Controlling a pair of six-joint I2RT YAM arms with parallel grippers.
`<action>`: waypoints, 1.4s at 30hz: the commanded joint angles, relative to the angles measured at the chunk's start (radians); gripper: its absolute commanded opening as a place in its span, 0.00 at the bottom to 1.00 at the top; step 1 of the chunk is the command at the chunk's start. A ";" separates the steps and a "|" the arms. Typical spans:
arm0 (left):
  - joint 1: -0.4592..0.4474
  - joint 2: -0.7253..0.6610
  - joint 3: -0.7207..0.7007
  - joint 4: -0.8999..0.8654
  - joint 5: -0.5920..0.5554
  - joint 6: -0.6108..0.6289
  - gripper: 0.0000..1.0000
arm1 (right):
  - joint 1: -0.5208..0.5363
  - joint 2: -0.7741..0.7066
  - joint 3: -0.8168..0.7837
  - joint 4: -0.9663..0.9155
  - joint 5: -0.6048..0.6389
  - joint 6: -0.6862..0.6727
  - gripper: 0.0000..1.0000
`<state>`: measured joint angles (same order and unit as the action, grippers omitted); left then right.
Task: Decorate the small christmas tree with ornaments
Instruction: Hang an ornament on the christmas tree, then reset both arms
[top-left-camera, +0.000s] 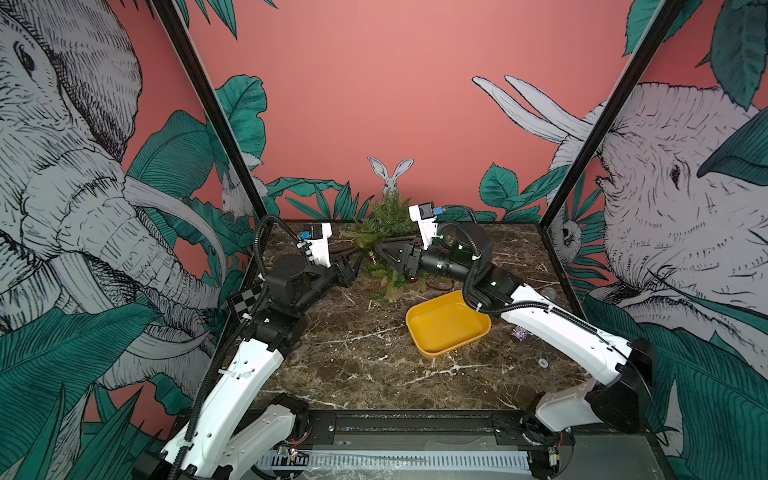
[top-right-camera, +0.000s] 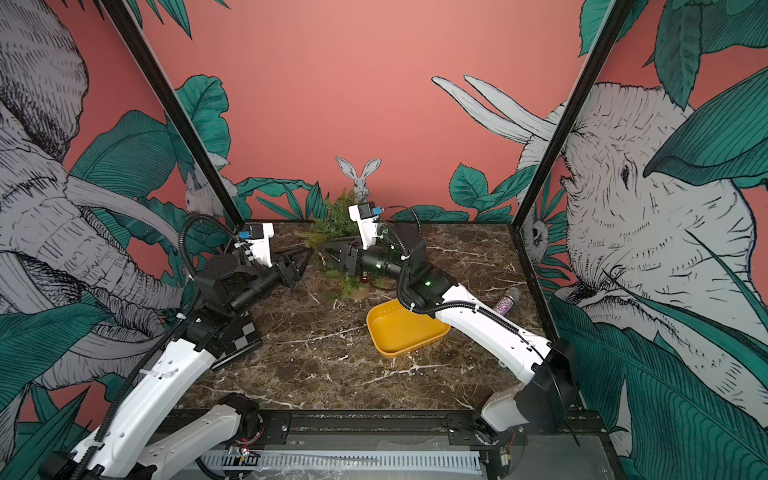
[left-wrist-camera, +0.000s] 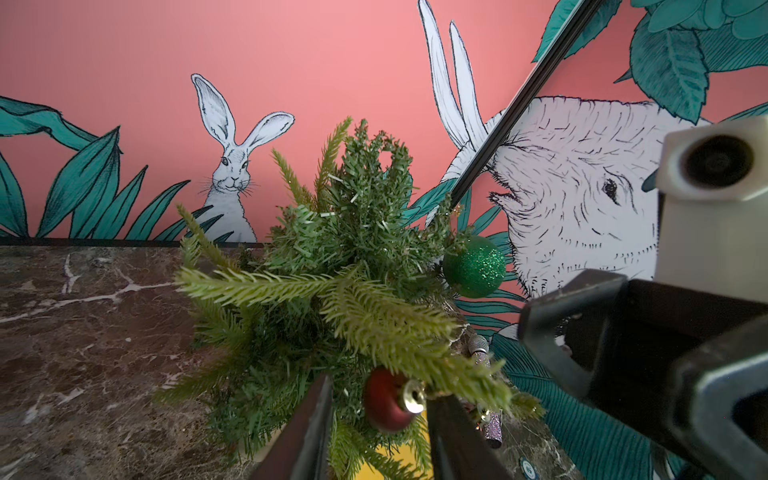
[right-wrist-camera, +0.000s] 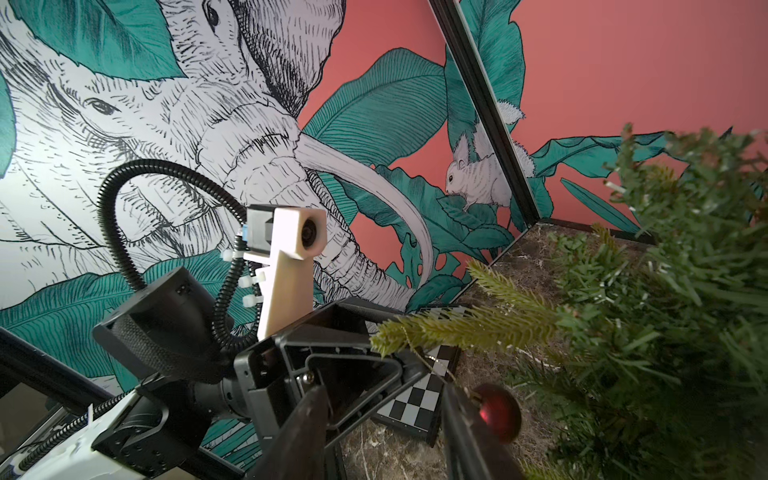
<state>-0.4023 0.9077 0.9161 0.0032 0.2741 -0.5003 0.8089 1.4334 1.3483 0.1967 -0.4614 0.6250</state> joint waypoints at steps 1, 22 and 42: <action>0.006 -0.028 0.029 -0.017 -0.021 0.019 0.40 | -0.005 -0.050 -0.006 0.048 0.014 -0.008 0.47; 0.005 -0.124 0.023 -0.253 0.053 0.069 0.51 | -0.012 -0.334 -0.205 -0.203 0.165 -0.079 0.59; -0.177 -0.129 0.068 -0.424 0.070 0.102 0.96 | -0.024 -0.695 -0.428 -0.485 0.421 -0.033 0.99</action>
<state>-0.5732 0.8135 0.9863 -0.3923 0.3729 -0.3996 0.7906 0.7826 0.9352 -0.2684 -0.0925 0.5728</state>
